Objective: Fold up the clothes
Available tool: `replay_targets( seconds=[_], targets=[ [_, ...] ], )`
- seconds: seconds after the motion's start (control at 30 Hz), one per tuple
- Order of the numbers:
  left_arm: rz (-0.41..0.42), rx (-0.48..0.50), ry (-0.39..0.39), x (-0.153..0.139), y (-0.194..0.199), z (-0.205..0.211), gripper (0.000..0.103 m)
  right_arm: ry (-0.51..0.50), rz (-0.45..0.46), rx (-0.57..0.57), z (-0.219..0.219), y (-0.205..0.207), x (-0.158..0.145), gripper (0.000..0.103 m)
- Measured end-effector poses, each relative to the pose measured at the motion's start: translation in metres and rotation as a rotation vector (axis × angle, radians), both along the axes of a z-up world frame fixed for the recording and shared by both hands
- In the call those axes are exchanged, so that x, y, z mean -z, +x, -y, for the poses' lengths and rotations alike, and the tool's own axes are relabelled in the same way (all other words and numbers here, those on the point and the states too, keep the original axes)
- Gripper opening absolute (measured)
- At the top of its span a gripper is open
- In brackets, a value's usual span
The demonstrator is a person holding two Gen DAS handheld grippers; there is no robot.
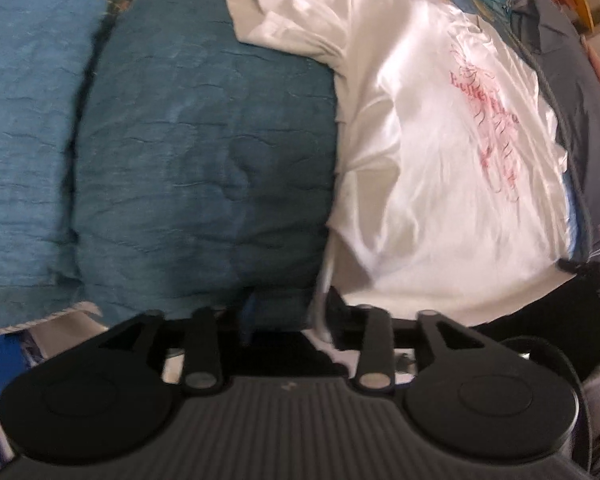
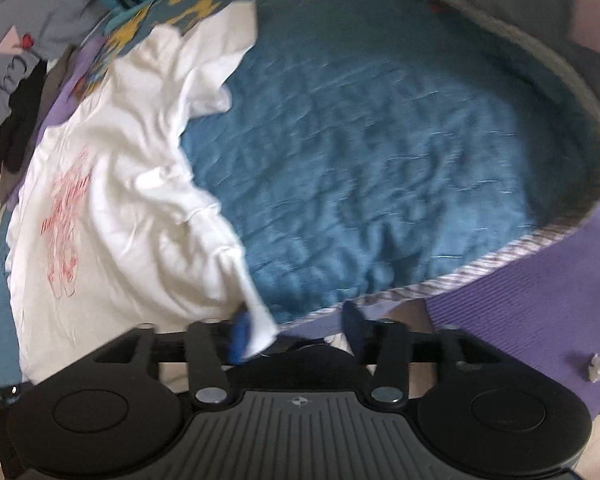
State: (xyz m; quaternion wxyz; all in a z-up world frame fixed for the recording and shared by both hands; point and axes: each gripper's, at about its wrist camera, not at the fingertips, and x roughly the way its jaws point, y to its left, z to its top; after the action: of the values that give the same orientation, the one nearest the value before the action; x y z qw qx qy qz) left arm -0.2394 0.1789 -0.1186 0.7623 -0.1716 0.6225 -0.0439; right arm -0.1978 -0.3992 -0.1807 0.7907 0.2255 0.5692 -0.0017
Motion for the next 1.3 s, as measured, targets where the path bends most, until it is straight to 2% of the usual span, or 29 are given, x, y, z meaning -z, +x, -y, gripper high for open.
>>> replay_targets(
  seconds=[0.03,0.07,0.17,0.23,0.3,0.47,0.6,0.73,0.8,0.87,0.97,1.03,1.1,1.2,1.3],
  targets=[
    [0.008,0.001,0.008,-0.004,-0.004,-0.002,0.066,-0.001,0.013,0.011,0.004,-0.004,-0.004,0.055],
    [0.018,0.001,0.017,-0.010,-0.008,-0.005,0.069,0.018,0.033,0.025,0.008,-0.007,-0.010,0.055],
    [0.073,0.001,0.018,-0.031,-0.021,-0.012,0.076,0.056,0.083,0.053,0.015,-0.012,-0.027,0.055],
    [0.100,0.000,0.016,-0.043,-0.026,-0.012,0.084,0.057,0.105,0.054,0.015,-0.011,-0.037,0.061],
    [0.116,0.008,0.018,-0.052,-0.034,-0.014,0.087,0.047,0.084,0.036,0.011,-0.006,-0.036,0.062],
    [0.074,0.024,0.065,-0.036,-0.026,-0.005,0.087,0.035,0.015,0.044,0.007,0.001,-0.016,0.062],
    [0.045,-0.001,0.056,-0.014,-0.023,-0.001,0.087,0.131,-0.003,0.137,0.022,-0.011,-0.008,0.061],
    [0.061,-0.005,0.064,-0.018,-0.027,-0.002,0.087,0.099,0.011,0.214,0.037,-0.029,-0.014,0.062],
    [0.081,-0.004,0.080,-0.024,-0.025,-0.001,0.087,0.084,0.042,0.230,0.042,-0.033,-0.020,0.062],
    [0.119,0.007,0.114,-0.036,-0.018,0.006,0.087,0.112,0.105,0.224,0.043,-0.033,-0.030,0.062],
    [0.203,0.050,0.188,-0.057,0.000,0.035,0.087,0.128,0.194,0.185,0.029,-0.016,-0.043,0.063],
    [0.261,0.086,0.203,-0.070,0.015,0.060,0.095,0.154,0.234,0.139,0.016,0.009,-0.047,0.067],
    [0.317,0.110,0.193,-0.078,0.032,0.088,0.102,0.187,0.266,0.104,0.004,0.036,-0.048,0.067],
    [0.370,0.125,0.154,-0.084,0.056,0.122,0.102,0.216,0.274,0.138,-0.007,0.073,-0.037,0.067],
    [0.382,0.117,0.144,-0.081,0.079,0.148,0.102,0.216,0.265,0.180,-0.012,0.097,-0.024,0.067]
  ],
)
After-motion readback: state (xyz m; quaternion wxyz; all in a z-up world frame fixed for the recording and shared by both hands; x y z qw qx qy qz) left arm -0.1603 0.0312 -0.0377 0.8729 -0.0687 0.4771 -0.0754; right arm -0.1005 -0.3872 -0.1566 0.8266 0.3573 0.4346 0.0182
